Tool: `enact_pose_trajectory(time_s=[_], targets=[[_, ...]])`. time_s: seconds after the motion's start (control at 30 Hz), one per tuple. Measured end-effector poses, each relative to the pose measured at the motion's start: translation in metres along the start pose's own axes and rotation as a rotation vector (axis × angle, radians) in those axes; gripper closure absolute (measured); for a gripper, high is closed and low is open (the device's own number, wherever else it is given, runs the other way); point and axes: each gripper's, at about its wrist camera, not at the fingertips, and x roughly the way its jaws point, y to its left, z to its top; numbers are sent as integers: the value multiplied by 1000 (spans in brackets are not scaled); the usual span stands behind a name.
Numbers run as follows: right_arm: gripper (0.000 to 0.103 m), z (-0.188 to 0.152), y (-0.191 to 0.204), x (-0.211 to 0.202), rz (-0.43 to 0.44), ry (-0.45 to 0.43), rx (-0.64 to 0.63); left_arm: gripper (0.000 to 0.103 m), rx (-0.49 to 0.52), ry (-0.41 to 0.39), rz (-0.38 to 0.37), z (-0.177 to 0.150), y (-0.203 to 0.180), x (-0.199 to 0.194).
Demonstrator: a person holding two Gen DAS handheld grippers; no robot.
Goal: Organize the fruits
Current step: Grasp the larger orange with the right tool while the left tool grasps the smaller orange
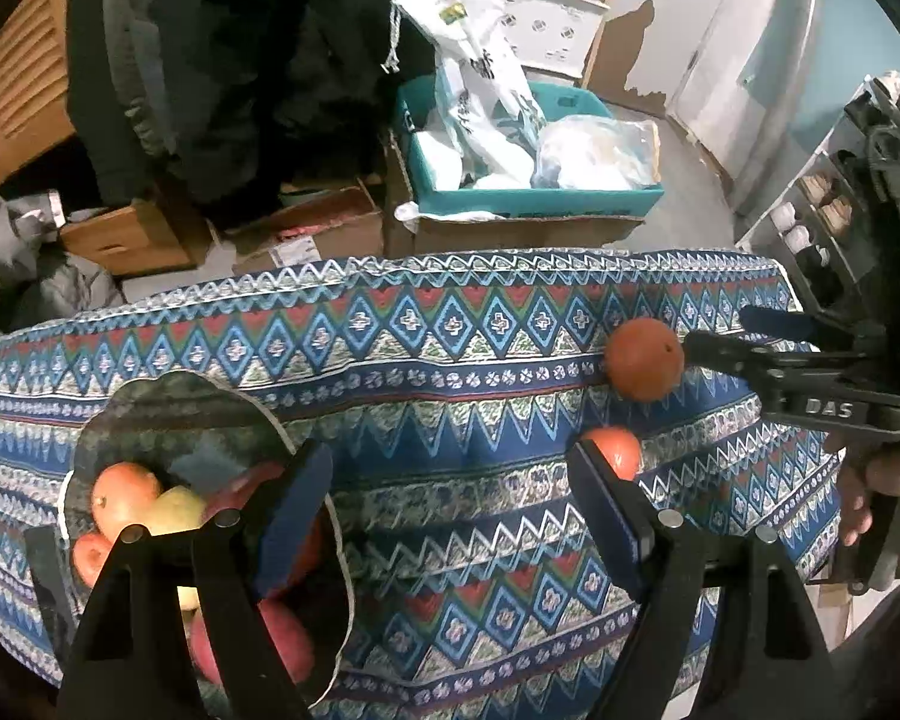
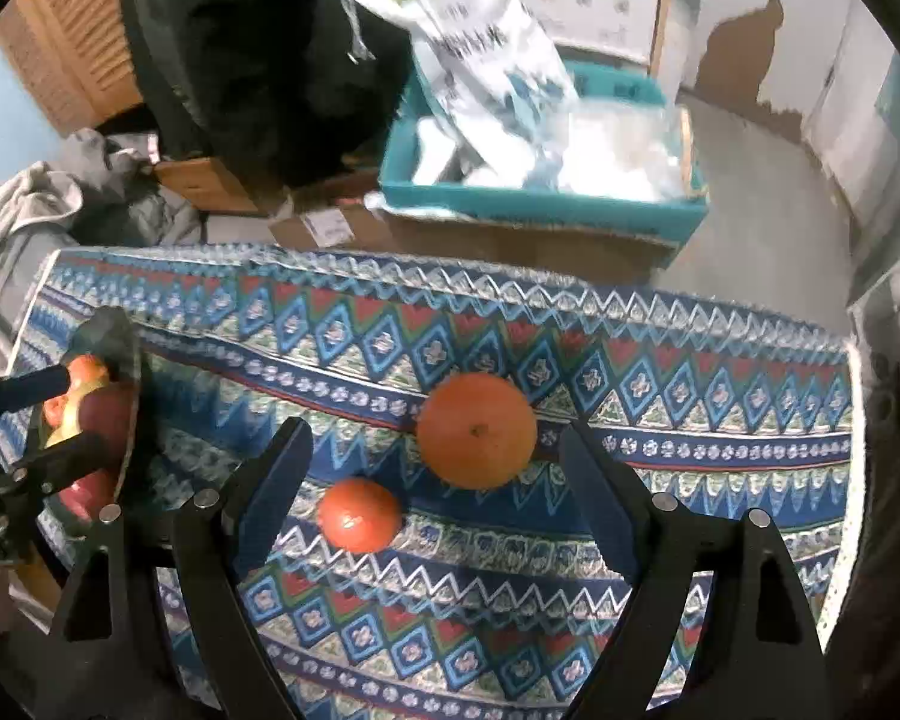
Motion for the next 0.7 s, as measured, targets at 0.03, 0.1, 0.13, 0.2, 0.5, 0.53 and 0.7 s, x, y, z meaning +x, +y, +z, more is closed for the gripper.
enact_pose_trajectory(time_s=[0.03, 0.1, 0.13, 0.2, 0.5, 0.53, 0.7], targets=[[18, 1, -4, 7, 4, 13, 8, 21, 1, 5, 0, 1, -1, 4], [18, 2, -8, 20, 3, 32, 17, 21, 3, 15, 0, 3, -4, 13], [18, 2, -11, 28, 2, 48, 19, 21, 4, 19, -1, 4, -5, 17], [18, 1, -14, 39, -4, 70, 23, 21, 8, 33, -4, 6, -6, 25], [18, -4, -19, 75, -9, 126, 17, 21, -5, 79, -20, 13, -10, 51], [18, -5, -20, 77, -6, 127, 18, 21, -9, 84, -21, 13, -10, 54], [29, -6, -21, 86, 8, 131, 20, 21, -24, 104, -38, 11, -14, 61]])
